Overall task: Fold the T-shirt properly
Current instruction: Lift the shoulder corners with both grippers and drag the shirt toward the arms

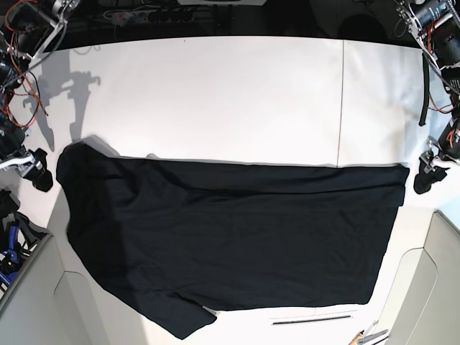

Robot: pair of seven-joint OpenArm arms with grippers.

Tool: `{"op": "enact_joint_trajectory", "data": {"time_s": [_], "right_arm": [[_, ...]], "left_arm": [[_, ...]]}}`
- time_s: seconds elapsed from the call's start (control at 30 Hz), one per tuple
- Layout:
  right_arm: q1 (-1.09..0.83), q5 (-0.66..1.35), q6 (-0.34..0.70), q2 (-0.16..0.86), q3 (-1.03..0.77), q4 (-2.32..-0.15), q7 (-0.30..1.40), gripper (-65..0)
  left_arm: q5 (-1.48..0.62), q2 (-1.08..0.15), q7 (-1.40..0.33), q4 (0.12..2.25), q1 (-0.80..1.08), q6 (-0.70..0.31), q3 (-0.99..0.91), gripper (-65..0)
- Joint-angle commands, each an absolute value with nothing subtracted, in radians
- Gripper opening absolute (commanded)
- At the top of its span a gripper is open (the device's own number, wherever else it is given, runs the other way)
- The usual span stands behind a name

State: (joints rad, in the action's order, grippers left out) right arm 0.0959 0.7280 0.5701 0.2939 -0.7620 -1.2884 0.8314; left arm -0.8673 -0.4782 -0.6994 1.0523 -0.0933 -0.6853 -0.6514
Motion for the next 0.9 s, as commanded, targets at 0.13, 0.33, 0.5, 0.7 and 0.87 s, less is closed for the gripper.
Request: {"op": "enact_joint_trajectory", "data": {"time_s": [0.13,0.33,0.5,0.7,0.87], "right_arm": [[0.019,0.751,0.571,0.318,-0.778,-1.305,0.760,-28.5],[-0.014,0.749,0.571,0.316,-0.774,-1.272,0.736,-28.6],[-0.011,0.762,0.572,0.315,-0.721,-1.182,0.721,-28.5],[0.022,0.799,0.574,0.286,-0.650,-1.158,0.714,-28.5],[0.078,0.767,0.572,0.244,-0.617,-1.157,0.714,-28.5]], "left_arm": [[-0.918,-0.477,-0.685,1.068,-0.040,-0.698,-0.655,-27.3],[-0.924,-0.433,-0.682,1.067,-0.022,-0.698,-0.655,-20.2],[-0.884,-0.417,-0.646,1.065,-0.023,-0.688,-0.653,-20.2],[-0.882,-0.410,-0.643,1.065,-0.025,-0.685,-0.611,-20.2],[-0.861,-0.410,-0.599,1.065,-0.057,-0.657,-0.519,-20.3]]}}
